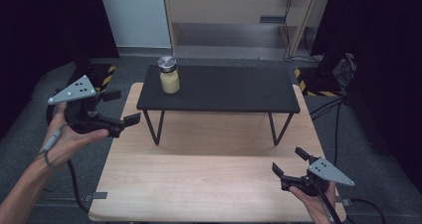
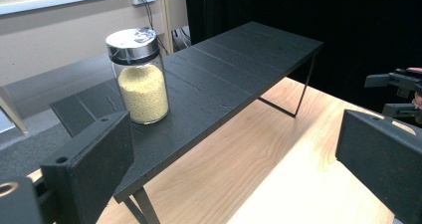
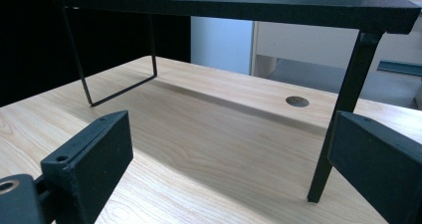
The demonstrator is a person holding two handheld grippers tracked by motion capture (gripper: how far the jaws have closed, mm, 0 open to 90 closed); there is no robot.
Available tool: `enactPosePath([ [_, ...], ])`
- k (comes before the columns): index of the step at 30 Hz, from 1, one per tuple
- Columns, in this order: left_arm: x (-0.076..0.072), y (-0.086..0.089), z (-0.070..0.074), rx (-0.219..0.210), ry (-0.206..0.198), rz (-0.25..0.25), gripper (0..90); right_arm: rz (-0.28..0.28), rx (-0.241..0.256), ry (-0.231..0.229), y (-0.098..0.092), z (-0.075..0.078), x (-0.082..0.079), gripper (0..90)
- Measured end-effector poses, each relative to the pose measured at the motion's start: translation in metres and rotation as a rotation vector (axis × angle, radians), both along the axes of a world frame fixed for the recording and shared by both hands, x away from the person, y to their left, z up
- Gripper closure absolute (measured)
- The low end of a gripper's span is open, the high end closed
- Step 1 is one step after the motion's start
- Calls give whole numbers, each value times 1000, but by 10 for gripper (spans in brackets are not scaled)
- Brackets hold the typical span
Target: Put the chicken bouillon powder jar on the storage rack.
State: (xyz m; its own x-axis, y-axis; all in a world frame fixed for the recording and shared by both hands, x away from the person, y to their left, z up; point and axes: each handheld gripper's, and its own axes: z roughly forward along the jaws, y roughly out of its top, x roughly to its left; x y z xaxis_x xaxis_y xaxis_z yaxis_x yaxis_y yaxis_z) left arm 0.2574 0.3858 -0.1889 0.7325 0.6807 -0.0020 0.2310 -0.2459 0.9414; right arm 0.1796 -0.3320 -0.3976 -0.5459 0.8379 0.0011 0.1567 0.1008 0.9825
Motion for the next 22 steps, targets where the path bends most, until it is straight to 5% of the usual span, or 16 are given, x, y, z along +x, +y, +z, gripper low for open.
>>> enactPosePath([
  [22, 4, -4, 1, -4, -5, -9, 16, 7, 0, 3, 1, 0, 1, 39],
])
